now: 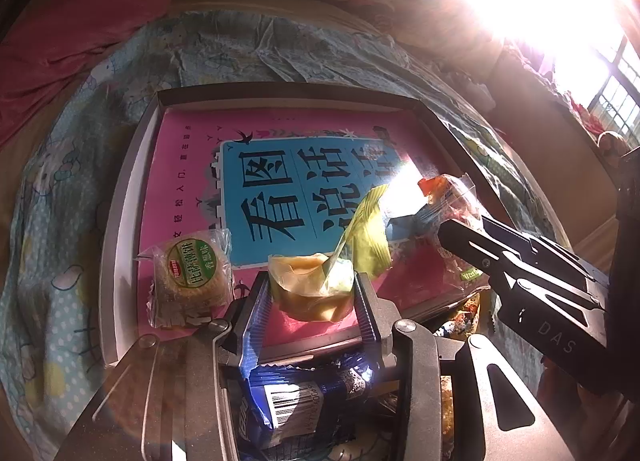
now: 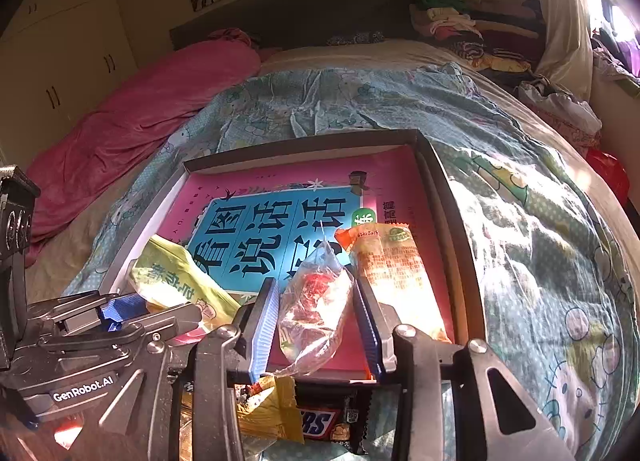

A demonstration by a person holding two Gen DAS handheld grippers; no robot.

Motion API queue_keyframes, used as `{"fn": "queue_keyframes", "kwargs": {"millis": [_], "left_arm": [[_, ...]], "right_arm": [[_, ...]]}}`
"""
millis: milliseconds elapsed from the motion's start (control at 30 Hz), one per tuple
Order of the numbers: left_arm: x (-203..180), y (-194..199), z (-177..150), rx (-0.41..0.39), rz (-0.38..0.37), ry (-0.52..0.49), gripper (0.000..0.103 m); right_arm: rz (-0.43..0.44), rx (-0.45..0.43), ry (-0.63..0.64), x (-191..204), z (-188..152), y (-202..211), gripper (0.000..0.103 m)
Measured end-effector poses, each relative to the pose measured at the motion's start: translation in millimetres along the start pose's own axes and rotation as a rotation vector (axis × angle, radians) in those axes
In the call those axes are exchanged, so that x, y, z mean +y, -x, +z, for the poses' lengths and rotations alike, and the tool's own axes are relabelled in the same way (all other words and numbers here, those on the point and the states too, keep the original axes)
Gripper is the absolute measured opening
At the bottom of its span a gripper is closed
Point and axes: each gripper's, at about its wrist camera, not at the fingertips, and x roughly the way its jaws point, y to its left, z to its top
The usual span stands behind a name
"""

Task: Organize snacks
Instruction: 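Carry the yellow snack over the box with the left gripper while the right lowers the red-item bag inside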

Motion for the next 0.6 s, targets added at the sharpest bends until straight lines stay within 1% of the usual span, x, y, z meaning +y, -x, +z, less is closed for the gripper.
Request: {"fn": "queue_keyframes", "kwargs": {"millis": [100, 400, 600], "left_arm": [[1.4, -0.4, -0.1, 0.001, 0.001, 0.003, 0.043], [5.2, -2.3, 0.3, 0.009, -0.013, 0.025, 0.044], [5.5, -2.5, -0.2, 0.015, -0.016, 0.029, 0.046]], "right_arm": [[-0.007, 0.000, -0.010, -4.1, -0.5, 1.5, 0.039], [0.014, -0.002, -0.054, -13.3, -2.3, 8.2, 0.040], [0.015, 0.000, -0.048, -12.3, -4.7, 12.4, 0.041]]}}
